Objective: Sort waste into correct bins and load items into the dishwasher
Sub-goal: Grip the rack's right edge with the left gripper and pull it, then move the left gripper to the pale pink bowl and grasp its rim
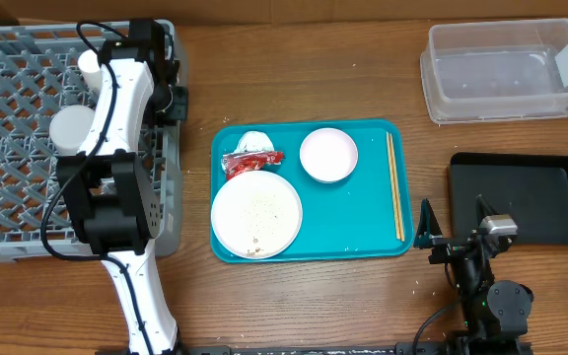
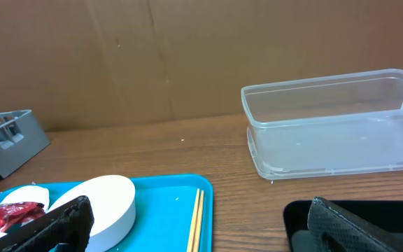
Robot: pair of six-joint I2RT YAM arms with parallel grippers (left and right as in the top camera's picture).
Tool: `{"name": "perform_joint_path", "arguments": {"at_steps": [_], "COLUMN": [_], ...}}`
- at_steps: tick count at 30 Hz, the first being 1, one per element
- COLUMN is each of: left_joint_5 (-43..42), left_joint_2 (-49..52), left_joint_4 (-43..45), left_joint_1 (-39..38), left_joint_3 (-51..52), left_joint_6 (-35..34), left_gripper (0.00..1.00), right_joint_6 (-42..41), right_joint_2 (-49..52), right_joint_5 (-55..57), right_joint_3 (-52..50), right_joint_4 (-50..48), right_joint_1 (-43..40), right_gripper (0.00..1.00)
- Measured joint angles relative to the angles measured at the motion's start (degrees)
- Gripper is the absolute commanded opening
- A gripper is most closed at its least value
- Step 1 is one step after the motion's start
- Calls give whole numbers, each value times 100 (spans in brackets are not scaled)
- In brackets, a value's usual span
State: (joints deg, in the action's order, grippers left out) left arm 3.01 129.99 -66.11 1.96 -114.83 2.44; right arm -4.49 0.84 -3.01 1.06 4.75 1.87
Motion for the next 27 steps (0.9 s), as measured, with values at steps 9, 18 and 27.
{"name": "perform_joint_path", "arguments": {"at_steps": [9,18,27], "left_joint_5": [-2,-44,-90], "left_joint_2": [0,7,66], "left_joint_4": [9,-240,-955], "left_joint_1": [0,-37,-85], "left_joint_3": [4,4,-542], "left_joint_6": [-103,-136,-149], "left_gripper": [4,49,58], "right_joint_6": [0,0,0], "right_joint_2": [0,0,0], "right_joint_5": [0,-2,-2], "right_joint_3": [0,0,-2], "right_joint_4": [2,2,4], "right_joint_1": [0,0,0], "right_gripper": [100,100,100]}}
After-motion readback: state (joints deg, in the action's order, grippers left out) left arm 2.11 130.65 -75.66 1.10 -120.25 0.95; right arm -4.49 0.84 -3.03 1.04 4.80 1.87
